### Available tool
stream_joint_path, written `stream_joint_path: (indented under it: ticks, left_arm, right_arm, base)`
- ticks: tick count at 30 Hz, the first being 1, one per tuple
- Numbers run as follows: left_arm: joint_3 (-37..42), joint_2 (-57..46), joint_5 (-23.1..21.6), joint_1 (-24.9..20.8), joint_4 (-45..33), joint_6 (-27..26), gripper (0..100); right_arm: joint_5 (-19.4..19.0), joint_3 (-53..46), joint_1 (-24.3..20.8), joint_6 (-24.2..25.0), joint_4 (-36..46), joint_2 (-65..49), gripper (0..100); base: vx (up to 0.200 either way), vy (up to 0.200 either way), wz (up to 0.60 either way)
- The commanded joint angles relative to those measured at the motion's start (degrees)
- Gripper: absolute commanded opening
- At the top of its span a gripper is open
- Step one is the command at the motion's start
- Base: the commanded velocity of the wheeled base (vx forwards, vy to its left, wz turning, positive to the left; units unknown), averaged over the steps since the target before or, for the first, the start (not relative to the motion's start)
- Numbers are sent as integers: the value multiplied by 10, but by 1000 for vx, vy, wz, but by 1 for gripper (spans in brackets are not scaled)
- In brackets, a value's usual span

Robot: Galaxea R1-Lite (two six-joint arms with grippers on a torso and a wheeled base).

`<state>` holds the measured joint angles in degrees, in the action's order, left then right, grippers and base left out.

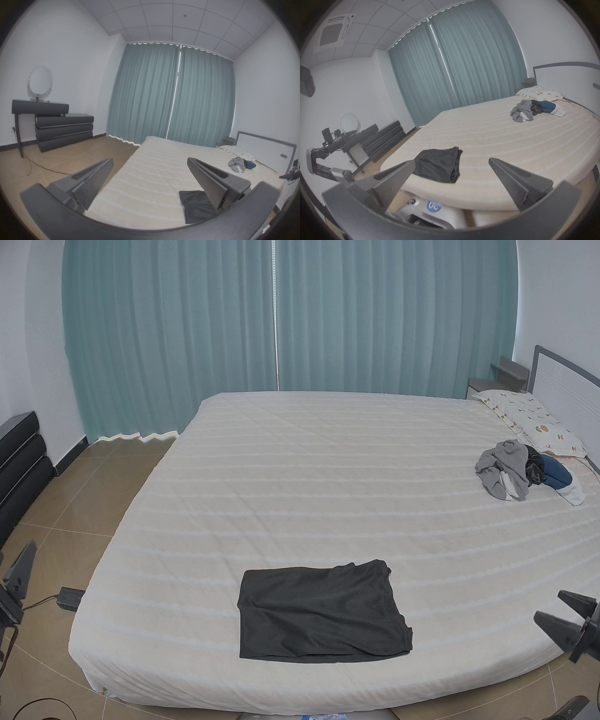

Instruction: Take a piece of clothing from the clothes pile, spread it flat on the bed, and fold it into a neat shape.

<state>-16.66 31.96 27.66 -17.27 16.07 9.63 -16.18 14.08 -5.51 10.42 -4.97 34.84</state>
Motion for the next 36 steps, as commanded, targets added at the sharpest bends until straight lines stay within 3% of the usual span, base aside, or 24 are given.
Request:
stream_joint_path:
  ticks: [1,2,5,15,18,20,21,23,28,31,36]
  left_arm:
    - [0,-186,9,63,-100,-83,100]
    - [0,-220,8,74,-122,-102,100]
    - [0,-256,8,75,-142,-112,100]
    - [25,-263,10,77,-142,-107,100]
    - [37,-264,10,115,-140,-111,100]
    - [37,-264,10,115,-140,-111,100]
    - [33,-282,-11,160,-144,-124,100]
    - [38,-305,-43,178,-149,-142,100]
    - [66,-320,-108,174,-150,-140,100]
    - [88,-320,-140,174,-140,-140,100]
    - [142,-320,-180,174,-85,-140,100]
  right_arm:
    - [-3,113,-49,-37,213,-224,100]
    - [-1,133,-49,-40,265,-246,100]
    - [2,134,-39,-44,293,-273,100]
    - [18,120,45,-59,297,-318,100]
    - [20,83,57,-118,288,-348,100]
    - [20,83,57,-118,288,-348,100]
    - [24,82,57,-132,286,-347,100]
    - [28,75,57,-132,286,-347,100]
    - [73,58,57,-139,284,-347,100]
    - [80,47,57,-140,272,-347,100]
    - [104,-18,57,-140,177,-347,100]
  base:
    - [0,0,0]
    - [0,0,0]
    - [0,0,0]
    - [0,0,0]
    - [0,0,0]
    - [0,0,0]
    - [0,0,0]
    - [0,0,0]
    - [0,0,0]
    - [0,0,0]
    - [0,0,0]
